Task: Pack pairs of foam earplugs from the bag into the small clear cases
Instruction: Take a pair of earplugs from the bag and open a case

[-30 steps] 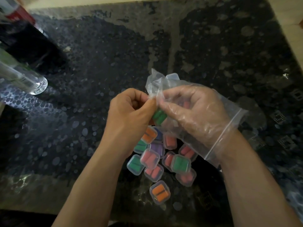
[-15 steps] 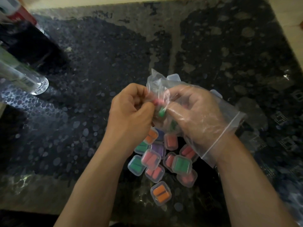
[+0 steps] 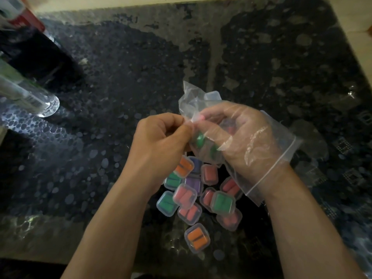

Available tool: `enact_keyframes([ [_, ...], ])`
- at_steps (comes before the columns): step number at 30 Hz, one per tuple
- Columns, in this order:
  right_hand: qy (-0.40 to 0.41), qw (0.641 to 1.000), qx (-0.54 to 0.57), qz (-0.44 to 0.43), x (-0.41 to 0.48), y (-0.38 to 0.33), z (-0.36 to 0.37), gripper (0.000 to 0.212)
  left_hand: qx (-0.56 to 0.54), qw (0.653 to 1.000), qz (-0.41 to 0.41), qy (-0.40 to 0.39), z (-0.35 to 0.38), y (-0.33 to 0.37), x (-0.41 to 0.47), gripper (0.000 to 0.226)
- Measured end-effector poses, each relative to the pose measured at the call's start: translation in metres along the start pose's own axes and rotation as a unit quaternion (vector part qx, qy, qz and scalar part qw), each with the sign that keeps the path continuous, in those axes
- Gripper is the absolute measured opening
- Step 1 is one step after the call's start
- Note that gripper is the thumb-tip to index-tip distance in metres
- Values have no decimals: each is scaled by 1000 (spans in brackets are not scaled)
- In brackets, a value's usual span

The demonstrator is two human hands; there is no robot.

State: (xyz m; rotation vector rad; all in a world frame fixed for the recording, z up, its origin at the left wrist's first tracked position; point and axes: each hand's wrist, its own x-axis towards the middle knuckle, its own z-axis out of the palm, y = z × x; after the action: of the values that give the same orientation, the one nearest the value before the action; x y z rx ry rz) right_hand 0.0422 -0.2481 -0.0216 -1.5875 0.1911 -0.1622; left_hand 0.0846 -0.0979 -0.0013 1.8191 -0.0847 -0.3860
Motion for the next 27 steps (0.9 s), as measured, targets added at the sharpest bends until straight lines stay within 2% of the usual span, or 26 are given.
enact_keyframes([
  [5, 34, 998, 58, -6, 2, 2, 3, 5, -157, 986, -59, -1, 3, 10, -1, 29],
  [9, 48, 996, 67, 25, 4, 2, 2, 7, -197, 974, -107, 30, 3, 11, -1, 16],
  [12, 31, 998, 17, 56, 4, 1, -2, 5, -165, 978, -108, 69, -2, 9, 1, 5],
  [15, 5, 996, -57, 66, 2, 1, -3, 9, -135, 978, -102, 124, -9, 6, 4, 15],
  [22, -12, 996, -69, 62, 1, -1, 4, 15, -107, 956, -119, 247, -36, -11, 12, 27],
  [26, -2, 993, -48, 109, 1, 0, 10, 7, 33, 927, -82, 364, -53, -22, 12, 26],
  [27, 8, 992, -45, 115, 1, 0, 11, 11, 62, 918, -65, 387, -58, -23, 11, 27],
])
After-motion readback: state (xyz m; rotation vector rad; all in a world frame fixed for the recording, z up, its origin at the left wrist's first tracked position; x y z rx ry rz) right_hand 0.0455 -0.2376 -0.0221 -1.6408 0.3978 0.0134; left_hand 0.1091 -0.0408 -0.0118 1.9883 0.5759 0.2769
